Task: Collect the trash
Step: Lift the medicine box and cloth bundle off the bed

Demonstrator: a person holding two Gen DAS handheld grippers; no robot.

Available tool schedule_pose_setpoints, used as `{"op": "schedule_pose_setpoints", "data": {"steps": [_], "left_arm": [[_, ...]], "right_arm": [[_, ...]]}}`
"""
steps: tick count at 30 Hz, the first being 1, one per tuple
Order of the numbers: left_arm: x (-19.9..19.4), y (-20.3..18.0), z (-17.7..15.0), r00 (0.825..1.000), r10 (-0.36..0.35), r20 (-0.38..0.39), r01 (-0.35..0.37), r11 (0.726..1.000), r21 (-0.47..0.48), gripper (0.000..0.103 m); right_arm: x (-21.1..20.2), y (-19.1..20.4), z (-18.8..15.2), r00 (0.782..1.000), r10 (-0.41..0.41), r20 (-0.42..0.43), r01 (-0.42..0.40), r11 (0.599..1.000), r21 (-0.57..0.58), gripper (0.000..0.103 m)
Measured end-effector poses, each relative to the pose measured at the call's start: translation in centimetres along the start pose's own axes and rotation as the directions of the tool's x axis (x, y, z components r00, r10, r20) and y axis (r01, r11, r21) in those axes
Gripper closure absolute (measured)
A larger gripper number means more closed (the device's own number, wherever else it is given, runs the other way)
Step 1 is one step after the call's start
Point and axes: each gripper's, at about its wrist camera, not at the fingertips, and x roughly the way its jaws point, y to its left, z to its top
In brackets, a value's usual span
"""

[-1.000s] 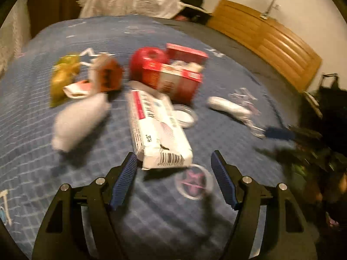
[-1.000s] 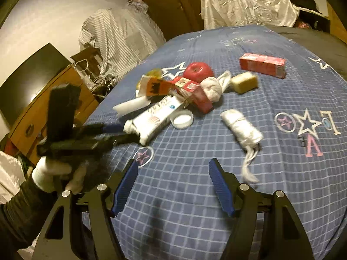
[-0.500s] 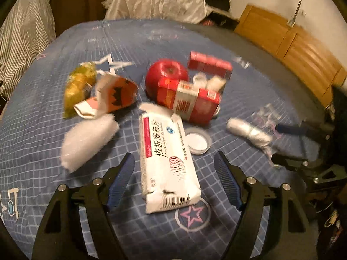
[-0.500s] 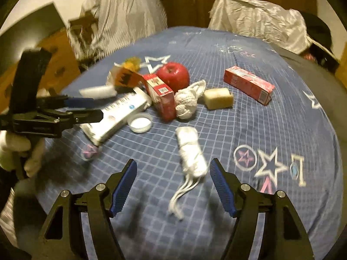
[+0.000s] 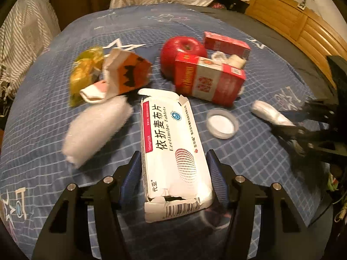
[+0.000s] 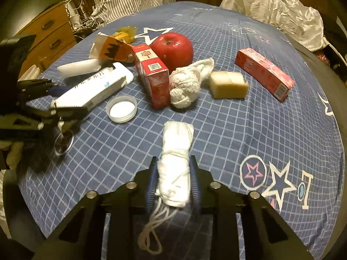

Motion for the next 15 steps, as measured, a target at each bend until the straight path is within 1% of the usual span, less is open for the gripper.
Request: {"op": "schedule_pose_setpoints", "data": {"steps": [2,4,7,11,13,15], "left_arm": [[0.0,0.2,0.3,1.000,0.004,-0.001,-0.004,1.000,-0.014,0.041],[-0.1,0.0,0.7,1.000,0.018,0.010,-0.018,1.000,-0.019,0.032],[0.4,-0.2,1.6,1.000,0.024,0.008,-0.024,0.999,-0.033,0.030],[1.9,-0.7,2.2,0.999,0.044,-0.028,-0.045,0.999,-0.031,0.031],[2.2,-1.2,1.9,0.997,0.077,-0.030,-0.077,0.997,-0.015,0.040],[2.0,-1.3,1.6,0.997,0.079,-0.018,-0.079,0.997,-0.017,0.048]], "right_arm": [[-0.1,-0.2,0.0,1.000,0.001,-0.006,-0.001,1.000,0.000,0.074],[-0.3,-0.2,0.2,1.000,-0.002,-0.015,0.002,1.000,-0.008,0.073],[0.1,-0.2,0.7,0.999,-0.008,-0.034,0.007,1.000,-0.019,0.073],[0.8,-0.2,1.1,0.999,-0.021,-0.041,0.020,1.000,-0.012,0.072],[0.9,-0.1,1.1,0.999,-0.034,-0.031,0.033,0.999,-0.010,0.072],[0.8,0.2,0.8,0.998,-0.054,-0.008,0.054,0.998,-0.010,0.074]]}}
